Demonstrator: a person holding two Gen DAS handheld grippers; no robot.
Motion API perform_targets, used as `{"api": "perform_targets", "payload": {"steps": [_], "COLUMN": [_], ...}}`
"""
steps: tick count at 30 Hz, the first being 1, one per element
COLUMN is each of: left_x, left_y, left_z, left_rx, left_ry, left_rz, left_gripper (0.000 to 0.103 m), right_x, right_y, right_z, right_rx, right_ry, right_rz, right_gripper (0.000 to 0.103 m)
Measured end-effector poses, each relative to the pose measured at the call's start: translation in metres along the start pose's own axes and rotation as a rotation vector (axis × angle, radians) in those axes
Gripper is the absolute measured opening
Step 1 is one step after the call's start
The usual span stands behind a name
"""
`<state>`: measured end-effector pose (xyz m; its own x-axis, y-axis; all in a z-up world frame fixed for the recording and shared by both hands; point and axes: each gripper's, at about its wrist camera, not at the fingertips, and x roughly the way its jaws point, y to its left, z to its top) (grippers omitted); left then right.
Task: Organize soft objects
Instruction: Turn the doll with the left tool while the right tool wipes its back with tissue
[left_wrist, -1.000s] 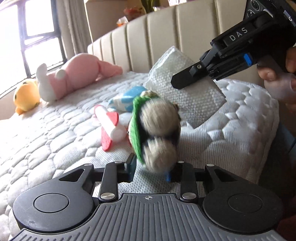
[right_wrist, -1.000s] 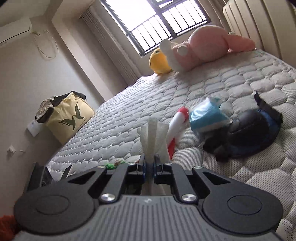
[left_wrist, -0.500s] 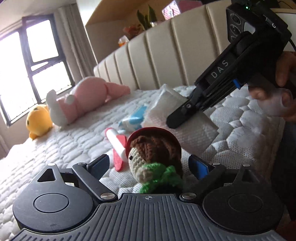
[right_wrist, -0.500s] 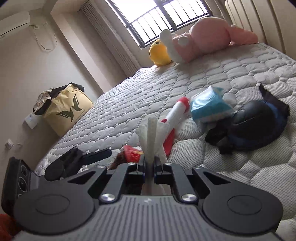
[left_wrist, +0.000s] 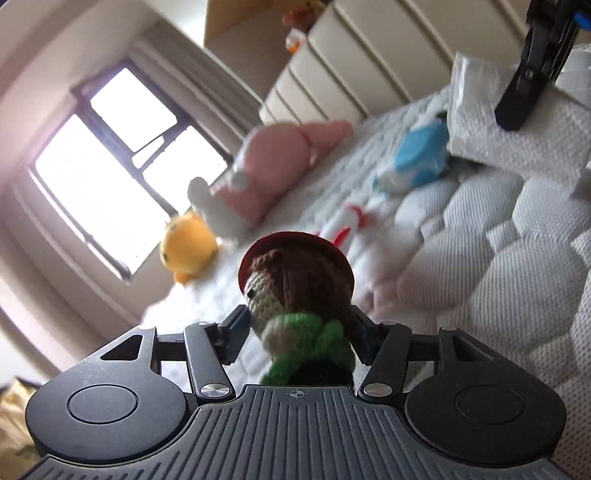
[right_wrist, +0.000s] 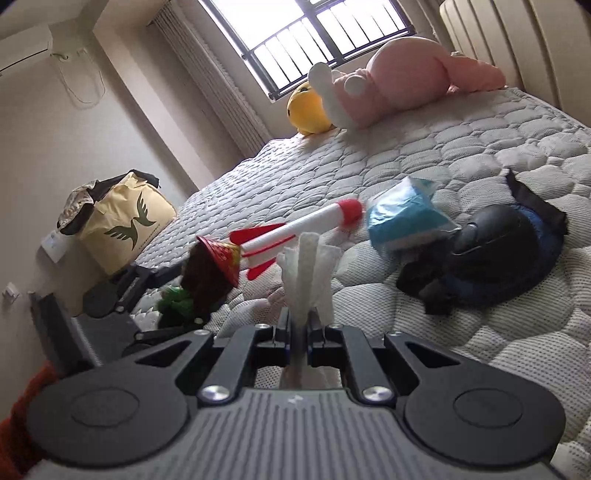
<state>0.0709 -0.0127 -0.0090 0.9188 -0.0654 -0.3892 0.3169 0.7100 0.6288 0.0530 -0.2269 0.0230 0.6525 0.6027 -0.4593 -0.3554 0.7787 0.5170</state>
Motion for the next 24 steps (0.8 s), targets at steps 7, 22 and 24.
{"api": "perform_targets", "payload": {"steps": [7, 22, 24], "left_x": [-0.005, -0.001, -0.002], "left_y": [0.017, 0.023, 0.024], "left_z": [-0.016, -0.032, -0.032], "left_rx": [-0.331, -0.419, -0.42], "left_ry": [-0.001, 0.02, 0.02], "left_rz": [-0.176, -0.211, -0.211], "left_gripper": [0.097, 0.098, 0.098], "right_x": [0.031, 0.079, 0.076], "right_y": [0.04, 0.095, 0.087], "right_z": [0.022, 0.008, 0.005], "right_rx": [-0.153, -0.232, -0.212], "right_ry": [0.02, 0.106, 0.107], "right_rz": [-0.019, 0.094, 0.076], "right_gripper": [0.009, 0.009, 0.009]}}
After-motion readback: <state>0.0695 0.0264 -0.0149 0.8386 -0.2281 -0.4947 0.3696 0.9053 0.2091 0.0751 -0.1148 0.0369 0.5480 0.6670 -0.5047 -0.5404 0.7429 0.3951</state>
